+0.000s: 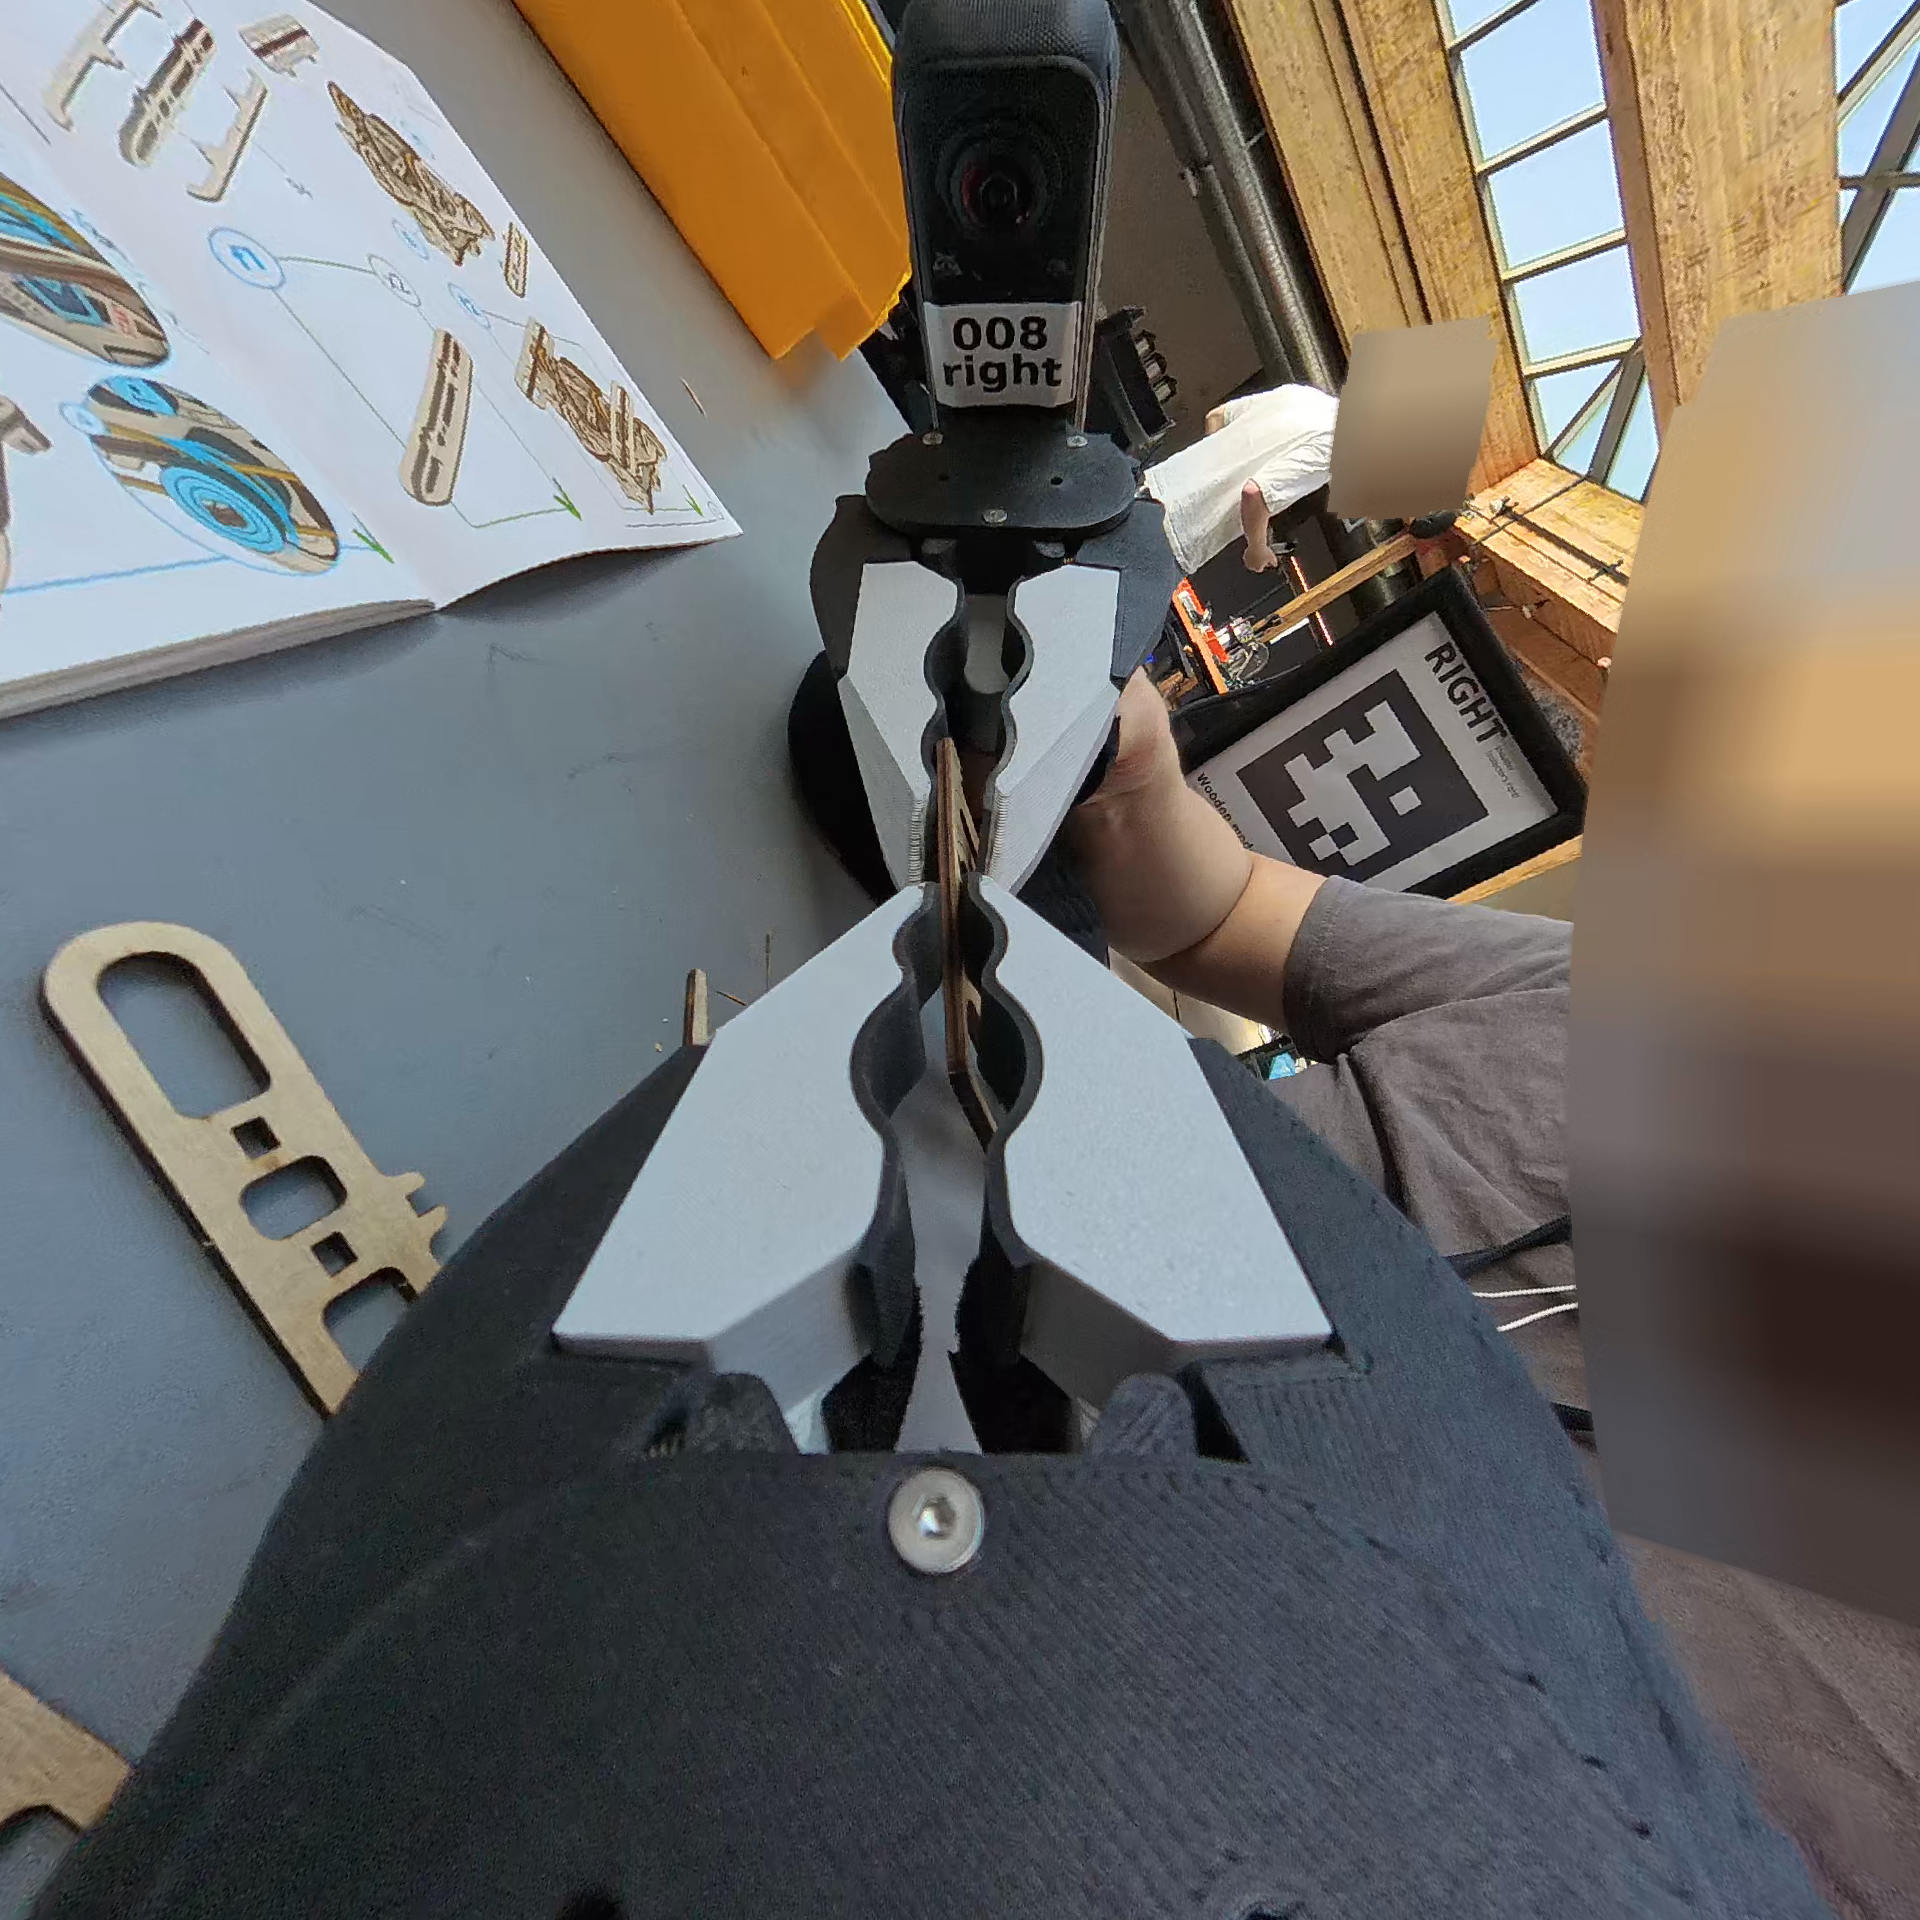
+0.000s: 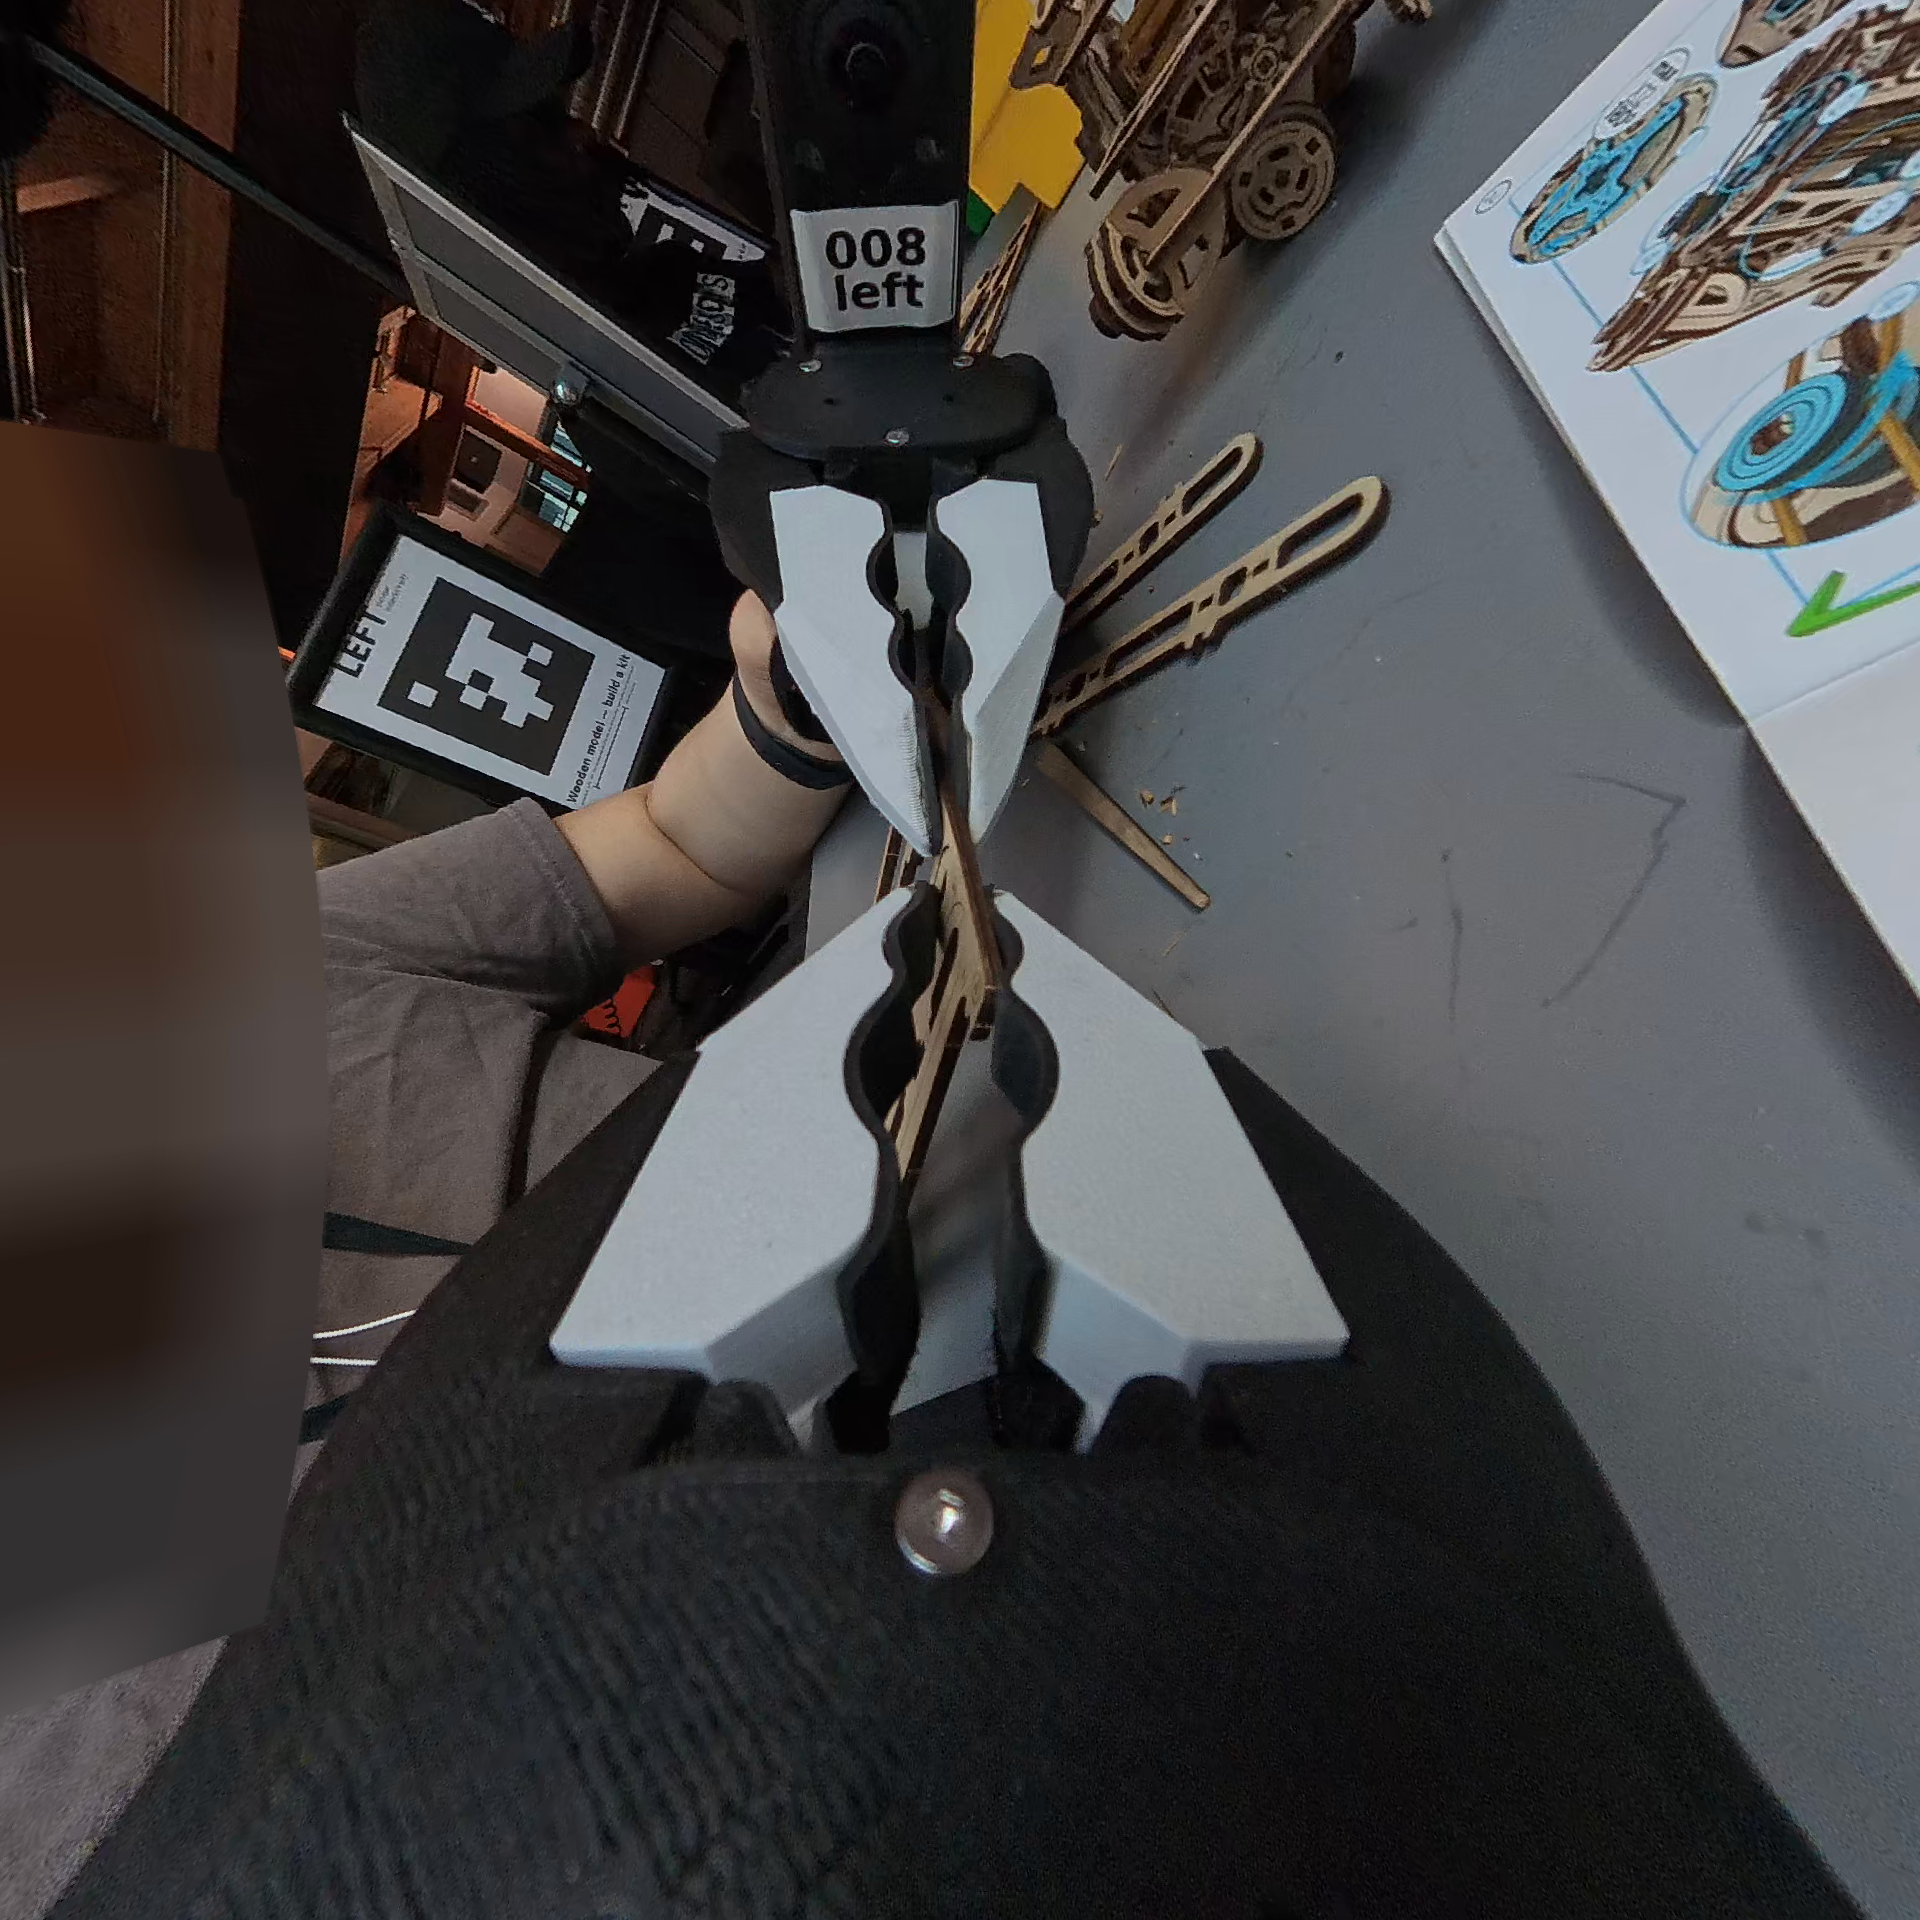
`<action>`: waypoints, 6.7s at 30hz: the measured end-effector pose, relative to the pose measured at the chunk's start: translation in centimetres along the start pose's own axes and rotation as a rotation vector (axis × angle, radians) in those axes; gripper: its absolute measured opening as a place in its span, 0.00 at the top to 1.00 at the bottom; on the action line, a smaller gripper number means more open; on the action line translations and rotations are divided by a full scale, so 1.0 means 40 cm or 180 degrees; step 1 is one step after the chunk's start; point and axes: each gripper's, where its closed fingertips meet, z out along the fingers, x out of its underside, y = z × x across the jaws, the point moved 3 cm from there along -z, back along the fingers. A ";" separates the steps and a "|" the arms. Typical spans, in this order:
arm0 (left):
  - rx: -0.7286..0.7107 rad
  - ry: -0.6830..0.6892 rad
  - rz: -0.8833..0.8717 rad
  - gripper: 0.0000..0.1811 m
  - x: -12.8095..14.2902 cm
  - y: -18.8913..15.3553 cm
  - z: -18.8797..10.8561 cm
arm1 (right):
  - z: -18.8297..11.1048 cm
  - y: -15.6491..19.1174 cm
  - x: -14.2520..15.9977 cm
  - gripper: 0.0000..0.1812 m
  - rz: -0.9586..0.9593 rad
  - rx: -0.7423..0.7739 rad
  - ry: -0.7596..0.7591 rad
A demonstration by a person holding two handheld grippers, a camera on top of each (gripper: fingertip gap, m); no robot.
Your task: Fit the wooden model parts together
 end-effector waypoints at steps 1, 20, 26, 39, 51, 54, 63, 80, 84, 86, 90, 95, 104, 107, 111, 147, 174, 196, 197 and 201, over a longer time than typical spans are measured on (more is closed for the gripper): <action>0.0015 -0.0006 0.0065 1.00 -0.002 -0.003 0.000 | -0.002 0.004 -0.003 0.98 -0.0044 -0.0015 -0.0035; -0.0123 -0.0079 -0.0060 1.00 0.001 0.014 0.002 | -0.002 -0.017 -0.003 0.98 0.0192 0.0088 -0.0041; -0.0159 -0.0065 -0.0075 1.00 0.002 0.019 0.003 | -0.001 -0.021 -0.001 0.98 0.0185 0.0118 -0.0030; -0.0076 -0.0093 0.0160 1.00 -0.006 0.006 0.001 | -0.011 -0.002 -0.012 0.94 -0.0010 0.0064 -0.0167; -0.0120 -0.0092 0.0125 1.00 -0.004 0.006 0.002 | -0.030 -0.015 -0.025 0.96 -0.0097 0.0272 -0.0288; -0.0024 -0.0137 -0.0109 1.00 -0.001 0.010 0.005 | -0.031 -0.016 -0.022 0.96 -0.0198 0.0365 -0.0283; -0.0027 -0.0171 -0.0027 1.00 -0.008 0.007 0.001 | -0.035 -0.011 -0.026 0.95 -0.0175 0.0298 -0.0348; 0.0028 -0.0284 -0.0268 1.00 -0.015 0.012 -0.011 | -0.024 -0.009 -0.001 0.96 -0.0098 0.0223 -0.0067; 0.0003 -0.0289 -0.0300 1.00 -0.013 0.015 -0.008 | -0.024 -0.012 0.002 0.97 -0.0096 0.0266 -0.0060; -0.0043 -0.0291 -0.0303 1.00 -0.013 0.019 -0.007 | -0.024 -0.017 0.003 0.96 -0.0070 0.0313 -0.0060; -0.0096 -0.0298 -0.0281 1.00 -0.013 0.024 -0.008 | -0.022 -0.022 0.004 0.95 -0.0086 0.0398 -0.0058; -0.0140 -0.0336 0.0105 1.00 -0.026 0.009 -0.012 | -0.029 0.000 0.003 0.94 0.0069 0.0005 -0.0022; 0.0357 -0.0481 -0.0144 0.89 -0.039 -0.021 -0.010 | -0.058 0.023 -0.036 1.00 0.0012 -0.0225 -0.0450; 0.0414 -0.0300 -0.0169 0.90 -0.017 -0.027 0.020 | -0.057 0.022 -0.038 1.00 -0.0056 -0.0174 -0.0463; 0.0233 -0.0308 -0.0049 1.00 -0.015 -0.020 0.028 | -0.049 0.022 -0.037 1.00 -0.0131 -0.0107 -0.0451; 0.0573 -0.0342 0.0192 1.00 -0.013 -0.078 0.035 | -0.052 0.073 -0.032 1.00 -0.0226 -0.0654 -0.0401; -0.0051 -0.0277 0.0359 1.00 -0.017 -0.037 0.026 | -0.044 0.031 -0.037 1.00 -0.0242 -0.0121 -0.0452; 0.0086 -0.0435 0.0122 1.00 -0.009 -0.024 0.029 | -0.042 0.017 -0.028 1.00 -0.0187 -0.0103 -0.0409; 0.0088 -0.0433 0.0119 1.00 -0.009 -0.024 0.029 | -0.042 0.015 -0.028 1.00 -0.0186 -0.0092 -0.0410; 0.0170 -0.0428 0.0101 1.00 -0.008 -0.030 0.028 | -0.042 0.024 -0.027 1.00 -0.0270 -0.0149 -0.0403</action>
